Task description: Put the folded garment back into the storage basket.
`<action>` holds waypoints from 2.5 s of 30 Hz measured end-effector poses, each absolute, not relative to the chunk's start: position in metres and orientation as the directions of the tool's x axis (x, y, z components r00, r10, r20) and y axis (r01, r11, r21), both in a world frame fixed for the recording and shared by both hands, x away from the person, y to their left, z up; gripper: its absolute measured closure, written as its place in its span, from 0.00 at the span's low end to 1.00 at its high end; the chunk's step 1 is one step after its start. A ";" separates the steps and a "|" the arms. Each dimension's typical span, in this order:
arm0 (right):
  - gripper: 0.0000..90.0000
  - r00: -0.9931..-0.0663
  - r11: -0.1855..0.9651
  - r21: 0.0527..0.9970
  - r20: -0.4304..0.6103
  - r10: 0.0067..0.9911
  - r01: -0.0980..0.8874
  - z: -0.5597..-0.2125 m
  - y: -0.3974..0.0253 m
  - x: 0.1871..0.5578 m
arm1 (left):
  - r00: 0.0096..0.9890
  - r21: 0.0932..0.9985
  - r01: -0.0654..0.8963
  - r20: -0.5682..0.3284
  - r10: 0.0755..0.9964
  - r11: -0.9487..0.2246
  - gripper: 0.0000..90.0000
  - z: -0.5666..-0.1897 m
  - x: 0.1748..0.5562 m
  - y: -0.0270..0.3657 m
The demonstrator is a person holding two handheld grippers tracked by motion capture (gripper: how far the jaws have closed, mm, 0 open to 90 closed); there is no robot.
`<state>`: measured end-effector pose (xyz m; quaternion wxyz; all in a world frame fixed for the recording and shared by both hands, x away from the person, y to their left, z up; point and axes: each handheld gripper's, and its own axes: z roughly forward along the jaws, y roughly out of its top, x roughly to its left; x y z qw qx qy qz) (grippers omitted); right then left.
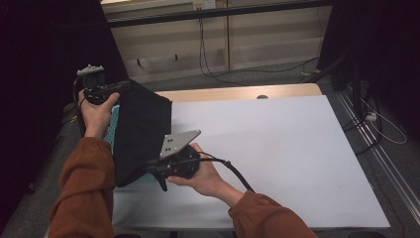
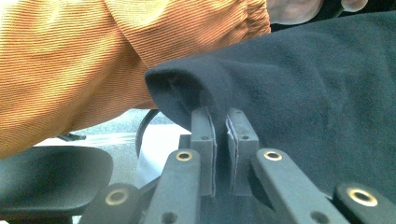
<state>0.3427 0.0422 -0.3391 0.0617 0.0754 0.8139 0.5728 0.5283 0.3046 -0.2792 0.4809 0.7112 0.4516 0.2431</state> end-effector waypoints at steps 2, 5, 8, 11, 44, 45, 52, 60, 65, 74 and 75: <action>0.94 -0.981 0.331 0.942 -0.011 0.193 0.054 -0.341 0.044 0.344 | 0.472 0.903 0.408 -0.084 0.878 -0.133 0.92 -0.282 0.530 0.308; 0.94 -0.981 0.329 0.942 -0.006 0.196 0.060 -0.344 0.048 0.346 | 0.466 0.902 0.408 -0.071 0.882 -0.143 0.92 -0.286 0.532 0.312; 0.94 -0.980 0.327 0.943 -0.002 0.198 0.064 -0.347 0.053 0.349 | 0.464 0.899 0.412 -0.067 0.884 -0.148 0.92 -0.290 0.535 0.315; 0.94 -0.981 0.323 0.944 0.007 0.196 0.072 -0.350 0.058 0.352 | 0.463 0.896 0.412 -0.047 0.885 -0.168 0.92 -0.294 0.536 0.316; 0.94 -0.982 0.372 0.924 0.020 0.190 0.091 -0.365 0.109 0.373 | 0.394 0.849 0.502 -0.059 0.917 -0.161 0.92 -0.334 0.562 0.352; 0.94 -0.981 0.374 0.923 0.021 0.191 0.092 -0.365 0.110 0.373 | 0.397 0.848 0.505 -0.062 0.916 -0.161 0.92 -0.334 0.563 0.353; 0.94 -0.982 0.383 0.919 0.024 0.189 0.096 -0.367 0.115 0.377 | 0.405 0.843 0.507 -0.052 0.913 -0.177 0.92 -0.338 0.566 0.353; 0.94 -0.982 0.397 0.913 0.019 0.188 0.094 -0.372 0.122 0.381 | 0.436 0.849 0.482 -0.019 0.900 -0.216 0.92 -0.337 0.561 0.350; 0.94 -0.980 0.401 0.910 0.026 0.195 0.104 -0.376 0.126 0.385 | 0.435 0.848 0.491 -0.040 0.899 -0.199 0.92 -0.340 0.562 0.355; 0.94 -0.980 0.414 0.904 0.028 0.197 0.109 -0.379 0.133 0.390 | 0.402 0.834 0.524 -0.064 0.913 -0.172 0.92 -0.356 0.567 0.364; 0.94 -0.980 0.415 0.903 0.027 0.197 0.108 -0.380 0.134 0.390 | 0.404 0.835 0.523 -0.068 0.912 -0.170 0.92 -0.356 0.567 0.364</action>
